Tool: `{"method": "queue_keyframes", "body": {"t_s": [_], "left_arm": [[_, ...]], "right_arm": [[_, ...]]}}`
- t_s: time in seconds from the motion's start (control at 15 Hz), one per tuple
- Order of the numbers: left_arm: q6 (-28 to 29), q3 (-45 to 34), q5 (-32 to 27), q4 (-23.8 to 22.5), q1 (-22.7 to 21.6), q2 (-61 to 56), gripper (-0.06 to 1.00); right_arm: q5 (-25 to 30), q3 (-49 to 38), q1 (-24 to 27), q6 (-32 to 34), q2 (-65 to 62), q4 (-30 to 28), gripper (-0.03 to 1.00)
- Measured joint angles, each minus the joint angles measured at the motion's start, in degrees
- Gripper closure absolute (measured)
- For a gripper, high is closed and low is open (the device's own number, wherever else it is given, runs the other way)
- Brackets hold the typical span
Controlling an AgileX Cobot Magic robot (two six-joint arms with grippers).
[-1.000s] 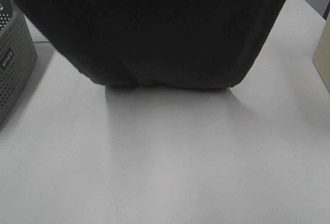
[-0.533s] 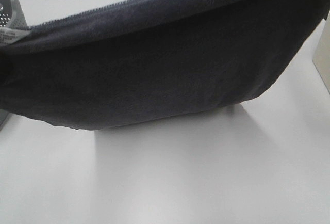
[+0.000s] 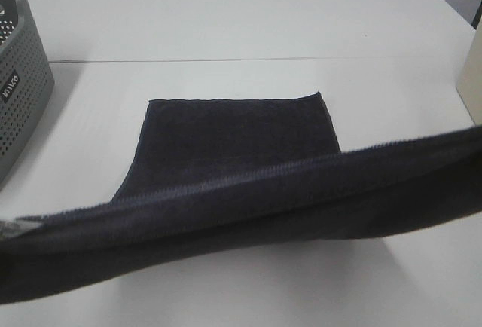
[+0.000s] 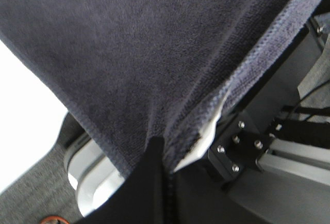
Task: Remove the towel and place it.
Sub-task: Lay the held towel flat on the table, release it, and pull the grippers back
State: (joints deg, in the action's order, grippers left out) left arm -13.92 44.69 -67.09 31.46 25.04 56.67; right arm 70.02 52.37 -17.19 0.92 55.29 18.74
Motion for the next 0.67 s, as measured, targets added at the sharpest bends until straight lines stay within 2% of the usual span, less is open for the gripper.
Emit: {"method": "queue_keyframes", "body": {"t_s": [0.33, 0.67], "left_arm": [[2.69, -6.30, 0.06, 0.17, 0.00, 2.52, 0.94], [1.43, -8.59, 0.06, 0.34, 0.00, 11.57, 0.94]], "right_arm": [[-0.17, -9.63, 0.00, -0.40, 4.81, 3.61, 0.96], [-0.52, -12.38, 0.00, -4.30, 15.76, 4.18, 0.96]]}}
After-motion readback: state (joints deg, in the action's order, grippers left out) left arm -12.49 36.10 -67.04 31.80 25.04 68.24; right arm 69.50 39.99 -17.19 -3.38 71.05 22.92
